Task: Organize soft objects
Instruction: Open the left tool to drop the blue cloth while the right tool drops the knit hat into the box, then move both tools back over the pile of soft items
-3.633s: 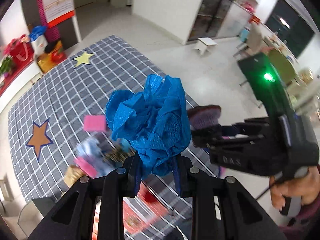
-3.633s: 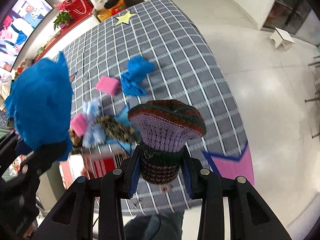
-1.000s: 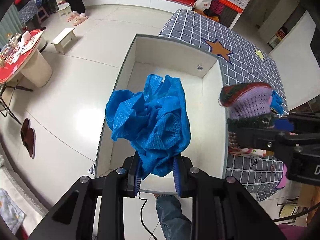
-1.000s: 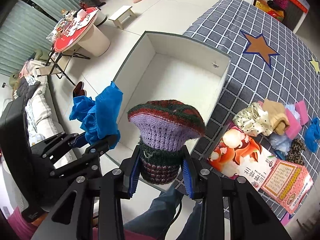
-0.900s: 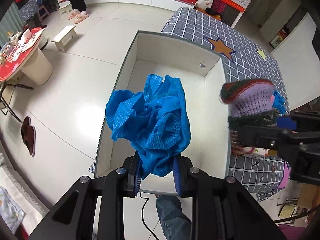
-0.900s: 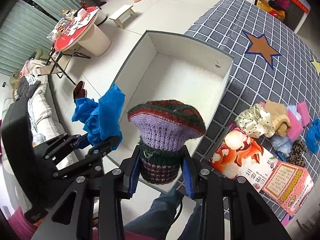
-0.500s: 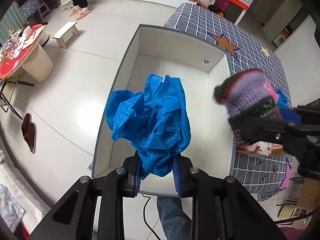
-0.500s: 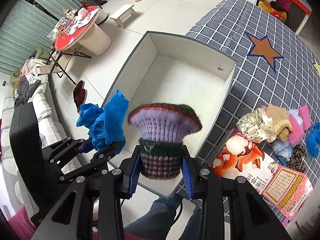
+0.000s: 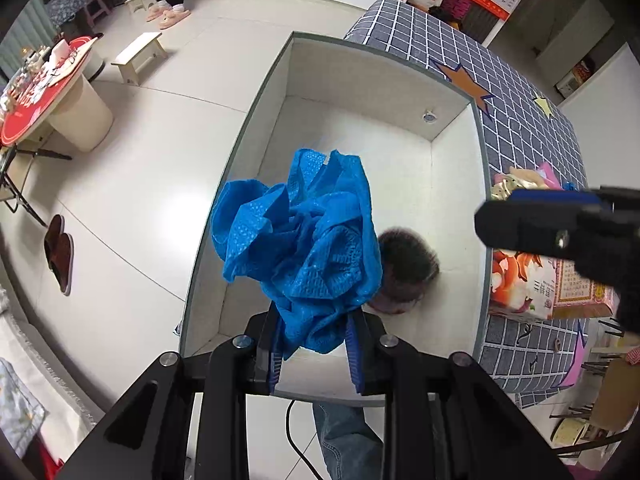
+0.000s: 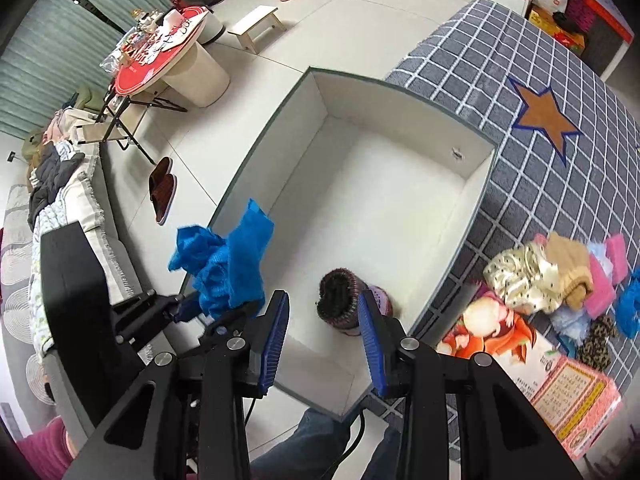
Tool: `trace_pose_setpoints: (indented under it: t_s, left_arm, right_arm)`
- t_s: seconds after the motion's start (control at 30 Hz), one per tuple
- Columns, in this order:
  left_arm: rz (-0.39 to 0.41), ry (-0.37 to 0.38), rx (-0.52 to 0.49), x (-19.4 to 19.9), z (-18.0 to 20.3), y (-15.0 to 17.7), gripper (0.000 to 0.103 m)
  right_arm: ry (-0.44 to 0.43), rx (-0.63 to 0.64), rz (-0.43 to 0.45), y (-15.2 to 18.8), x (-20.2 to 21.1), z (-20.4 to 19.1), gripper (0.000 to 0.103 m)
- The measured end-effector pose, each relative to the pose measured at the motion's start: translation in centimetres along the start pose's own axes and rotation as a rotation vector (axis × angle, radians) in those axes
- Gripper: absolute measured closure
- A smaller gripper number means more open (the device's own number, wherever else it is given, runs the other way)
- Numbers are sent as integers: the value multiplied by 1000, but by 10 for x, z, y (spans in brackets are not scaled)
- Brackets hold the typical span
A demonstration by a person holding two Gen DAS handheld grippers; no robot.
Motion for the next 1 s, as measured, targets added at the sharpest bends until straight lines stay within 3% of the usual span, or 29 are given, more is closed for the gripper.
trace_pose_setpoints:
  t_s: [0.1, 0.17, 0.23, 0.27, 0.33, 0.47, 0.53, 0.57, 0.67, 0.8, 1.0]
  left_arm:
    - [20, -3, 3, 0, 1, -1, 64]
    - [28, -9, -2, 0, 1, 0, 35]
    - [41, -3, 9, 2, 0, 0, 16]
    - [53, 8, 19, 4, -1, -1, 15]
    - [63, 53, 49, 10, -5, -2, 10]
    - [98, 140, 105, 28, -19, -7, 10]
    - [118, 140, 114, 37, -26, -10, 10]
    - [127, 142, 113, 42, -27, -12, 10]
    - [131, 146, 91, 52, -23, -16, 9]
    - [142, 168, 9, 66, 7, -21, 9]
    - [105, 201, -187, 70, 87, -39, 9]
  right_arm:
    - [-6, 9, 4, -6, 0, -2, 65]
    - [-24, 15, 1, -8, 0, -2, 65]
    - [-40, 13, -1, -8, 1, -1, 49]
    - [-43, 7, 4, -8, 3, 1, 28]
    - [-37, -14, 26, -7, 11, 8, 11]
    - [-33, -77, 53, -3, 32, 32, 10]
    - [-51, -131, 70, 2, 41, 50, 10]
    - [-61, -158, 72, 3, 45, 58, 0]
    - [-109, -245, 79, 13, 57, 86, 0]
    - [-114, -337, 123, 32, 83, 126, 0]
    - [-140, -565, 193, 78, 121, 209, 0]
Point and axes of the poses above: each gripper's, at about its wrist camera, not at the fingertips, and x roughly against the way its jaws point, z to its right, y to its underside, the point moved 5 cm from there along -x, roughly the way its jaws point, and after that the axes turned 11 degrees about -z, right-handed, at the moved point
